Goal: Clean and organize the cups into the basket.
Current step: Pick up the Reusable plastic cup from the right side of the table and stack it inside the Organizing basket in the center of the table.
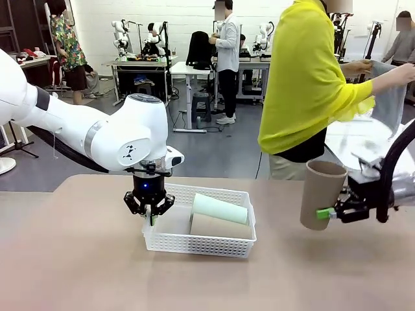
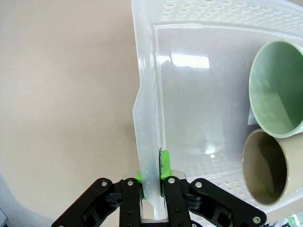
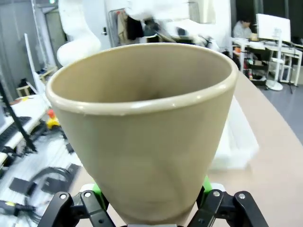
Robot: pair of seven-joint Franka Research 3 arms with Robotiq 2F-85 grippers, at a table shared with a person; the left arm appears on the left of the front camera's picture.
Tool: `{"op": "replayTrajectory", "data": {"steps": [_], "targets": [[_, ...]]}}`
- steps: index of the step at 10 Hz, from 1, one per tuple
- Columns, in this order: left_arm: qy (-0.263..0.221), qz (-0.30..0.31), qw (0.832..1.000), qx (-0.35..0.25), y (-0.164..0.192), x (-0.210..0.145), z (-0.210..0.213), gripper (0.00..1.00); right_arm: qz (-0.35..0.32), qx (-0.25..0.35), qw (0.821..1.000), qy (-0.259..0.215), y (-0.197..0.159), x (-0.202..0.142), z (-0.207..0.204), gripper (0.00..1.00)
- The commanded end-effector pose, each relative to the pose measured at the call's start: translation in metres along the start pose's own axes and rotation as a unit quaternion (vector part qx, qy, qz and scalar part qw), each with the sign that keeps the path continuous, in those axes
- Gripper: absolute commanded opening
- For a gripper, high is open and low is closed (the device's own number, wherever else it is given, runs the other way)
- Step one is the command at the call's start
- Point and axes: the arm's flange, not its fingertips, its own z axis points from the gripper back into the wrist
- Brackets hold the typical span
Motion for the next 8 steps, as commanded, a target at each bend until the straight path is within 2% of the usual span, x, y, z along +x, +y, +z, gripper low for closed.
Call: {"op": "replayTrajectory", "data": {"steps": [1, 2, 3, 4, 7, 8], "targets": [[-0.001, -0.001, 1.000, 0.001, 0.000, -0.001, 0.001, 0.00, 0.002, 0.004, 1.000, 0.019, 0.039, 0.079, -0.002, 0.00], [-0.001, -0.001, 1.000, 0.001, 0.000, -0.001, 0.001, 0.00, -0.007, -0.010, 1.000, 0.010, 0.038, 0.088, 0.004, 0.00], [-0.001, -0.001, 1.000, 0.001, 0.000, -0.001, 0.001, 0.00, -0.036, -0.051, 0.998, 0.000, 0.031, 0.083, 0.008, 0.00], [-0.001, -0.001, 1.000, 0.001, 0.000, -0.001, 0.001, 0.00, 0.008, 0.004, 1.000, 0.017, 0.043, 0.088, 0.000, 0.00], [-0.001, -0.001, 1.000, 0.001, 0.000, -0.001, 0.001, 0.00, 0.008, 0.004, 1.000, 0.017, 0.043, 0.088, 0.000, 0.00], [-0.001, -0.001, 1.000, 0.001, 0.000, -0.001, 0.001, 0.00, -0.001, -0.007, 1.000, 0.017, 0.045, 0.093, 0.003, 0.81]]}}
